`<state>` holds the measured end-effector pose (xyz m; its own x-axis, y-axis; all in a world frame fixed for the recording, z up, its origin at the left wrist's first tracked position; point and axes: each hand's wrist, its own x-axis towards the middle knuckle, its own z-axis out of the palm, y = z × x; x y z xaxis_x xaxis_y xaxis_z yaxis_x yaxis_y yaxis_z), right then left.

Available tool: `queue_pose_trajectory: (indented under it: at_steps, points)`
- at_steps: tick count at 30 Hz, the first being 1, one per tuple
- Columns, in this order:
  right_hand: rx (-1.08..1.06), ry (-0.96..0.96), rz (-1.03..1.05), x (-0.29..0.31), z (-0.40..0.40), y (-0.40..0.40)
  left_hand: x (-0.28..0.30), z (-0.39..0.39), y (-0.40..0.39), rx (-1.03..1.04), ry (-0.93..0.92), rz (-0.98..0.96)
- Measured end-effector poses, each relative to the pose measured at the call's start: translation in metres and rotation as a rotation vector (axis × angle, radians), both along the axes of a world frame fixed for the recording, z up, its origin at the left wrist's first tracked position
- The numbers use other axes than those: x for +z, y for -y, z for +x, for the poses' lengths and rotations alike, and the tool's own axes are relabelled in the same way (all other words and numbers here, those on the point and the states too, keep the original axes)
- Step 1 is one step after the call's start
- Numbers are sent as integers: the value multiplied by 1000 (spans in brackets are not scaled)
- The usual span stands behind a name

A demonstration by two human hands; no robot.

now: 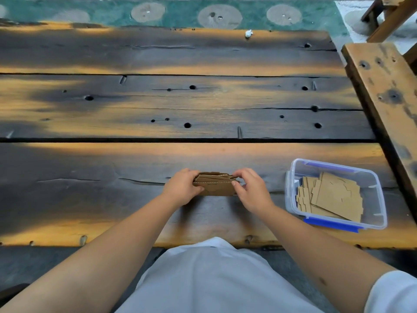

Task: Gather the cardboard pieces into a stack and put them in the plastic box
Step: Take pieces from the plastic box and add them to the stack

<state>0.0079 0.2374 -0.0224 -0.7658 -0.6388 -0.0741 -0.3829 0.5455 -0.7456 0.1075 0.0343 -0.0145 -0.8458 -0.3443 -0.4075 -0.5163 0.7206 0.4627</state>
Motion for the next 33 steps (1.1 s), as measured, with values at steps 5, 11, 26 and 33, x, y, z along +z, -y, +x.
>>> queue_pose_trajectory:
  at_steps: [5, 11, 26, 33]
  points:
    - [94, -88, 49, 4, -9, 1, 0, 1, 4, -44, -21, -41]
    - [98, 32, 9, 8, -17, -1, 1, -2, 10, -93, -38, 33]
    - [92, 42, 101, 23, -28, -12, -5, -1, 7, -54, -65, 178]
    - [183, -136, 176, 19, -35, -16, -7, -1, 8, -64, -67, 240]
